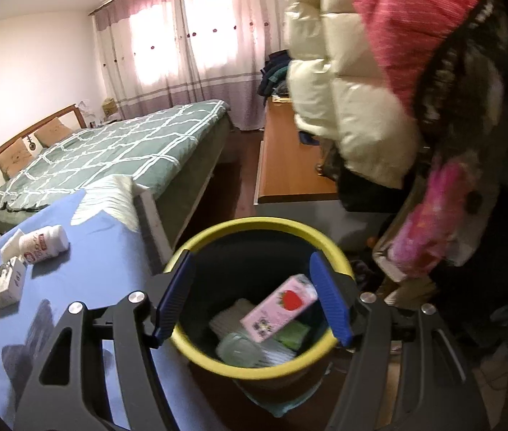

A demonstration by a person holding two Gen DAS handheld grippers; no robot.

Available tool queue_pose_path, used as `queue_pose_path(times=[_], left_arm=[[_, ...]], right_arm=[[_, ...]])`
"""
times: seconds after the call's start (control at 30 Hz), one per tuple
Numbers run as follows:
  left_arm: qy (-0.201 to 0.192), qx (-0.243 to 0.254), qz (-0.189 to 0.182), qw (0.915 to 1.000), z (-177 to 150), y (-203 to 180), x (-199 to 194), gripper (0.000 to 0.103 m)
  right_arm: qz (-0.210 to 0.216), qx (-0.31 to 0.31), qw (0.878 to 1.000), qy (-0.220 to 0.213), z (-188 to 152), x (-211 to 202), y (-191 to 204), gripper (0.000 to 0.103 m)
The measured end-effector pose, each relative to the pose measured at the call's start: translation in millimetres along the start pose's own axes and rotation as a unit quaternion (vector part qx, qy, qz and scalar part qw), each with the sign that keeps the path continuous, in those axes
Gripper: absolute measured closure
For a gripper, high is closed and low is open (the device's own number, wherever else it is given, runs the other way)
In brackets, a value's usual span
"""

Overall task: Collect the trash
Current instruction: 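Grasp the white plastic bowl with the left gripper and lift it, then carry the bowl over the bin and open the left gripper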

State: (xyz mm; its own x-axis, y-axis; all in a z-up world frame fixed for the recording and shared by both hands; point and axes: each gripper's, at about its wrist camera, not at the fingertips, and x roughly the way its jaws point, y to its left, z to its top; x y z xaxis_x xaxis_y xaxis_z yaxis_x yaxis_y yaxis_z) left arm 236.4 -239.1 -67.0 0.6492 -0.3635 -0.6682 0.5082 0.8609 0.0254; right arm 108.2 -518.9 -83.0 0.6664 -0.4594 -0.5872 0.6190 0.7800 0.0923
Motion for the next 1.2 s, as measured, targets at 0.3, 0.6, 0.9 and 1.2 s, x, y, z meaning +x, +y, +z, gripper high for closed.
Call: queue_pose_path(times=[0.3,0.6,0.9,1.2], left_arm=[[0.027,0.065,-0.076,0.9946,32,-115,44,0.023],[0.057,0.107,-0.105,0.9870,50,-198,95,0.023],[0.055,0.113,-0.101,0.9869,55,-207,103,0.011],[0.022,0.059,-0.093,0.9937,43,-135,54,0.009]], right_arm=[[-0.022,0.000,1.000,-0.004,-4,-14,-53,0.036],[-0.033,0.037,0.999,0.007,-10,-9,-92,0.036],[-0.037,0.043,0.998,0.009,-13,-7,-93,0.036],[-0.020,0.023,0.999,0.017,-16,-2,-70,0.035]])
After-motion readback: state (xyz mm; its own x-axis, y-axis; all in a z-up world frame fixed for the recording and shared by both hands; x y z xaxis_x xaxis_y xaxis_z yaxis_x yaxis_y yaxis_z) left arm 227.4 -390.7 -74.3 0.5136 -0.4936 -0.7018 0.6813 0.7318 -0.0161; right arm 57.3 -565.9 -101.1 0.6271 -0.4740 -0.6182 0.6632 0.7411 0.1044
